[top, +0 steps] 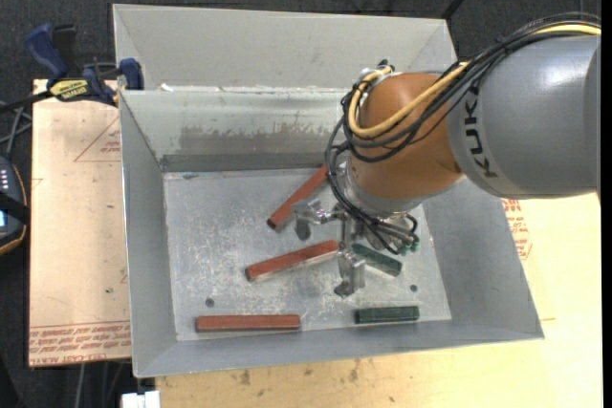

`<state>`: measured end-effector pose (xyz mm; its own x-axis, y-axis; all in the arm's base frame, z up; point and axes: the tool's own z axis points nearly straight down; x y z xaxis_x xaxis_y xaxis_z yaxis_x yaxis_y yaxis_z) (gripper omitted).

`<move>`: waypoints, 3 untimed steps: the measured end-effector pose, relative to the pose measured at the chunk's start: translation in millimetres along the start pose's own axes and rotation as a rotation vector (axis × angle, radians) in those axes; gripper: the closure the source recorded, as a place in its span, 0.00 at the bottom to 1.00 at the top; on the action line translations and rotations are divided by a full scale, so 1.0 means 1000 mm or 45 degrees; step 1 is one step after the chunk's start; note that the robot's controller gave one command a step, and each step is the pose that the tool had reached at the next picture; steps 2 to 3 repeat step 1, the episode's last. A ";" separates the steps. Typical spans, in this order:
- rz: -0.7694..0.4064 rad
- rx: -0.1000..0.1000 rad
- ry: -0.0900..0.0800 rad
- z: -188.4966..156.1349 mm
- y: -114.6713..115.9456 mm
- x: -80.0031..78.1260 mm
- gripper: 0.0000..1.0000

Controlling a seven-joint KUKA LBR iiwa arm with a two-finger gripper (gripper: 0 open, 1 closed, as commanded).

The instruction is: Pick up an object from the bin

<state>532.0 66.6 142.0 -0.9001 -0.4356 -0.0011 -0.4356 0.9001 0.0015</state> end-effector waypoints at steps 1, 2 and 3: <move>-0.090 0.000 0.000 0.071 0.001 -0.035 1.00; -0.090 0.000 0.000 0.071 0.001 -0.035 1.00; -0.090 0.000 0.000 0.071 0.001 -0.035 1.00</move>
Offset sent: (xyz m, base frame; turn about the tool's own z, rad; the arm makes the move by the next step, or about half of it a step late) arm 0.0000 0.0000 0.0000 0.0000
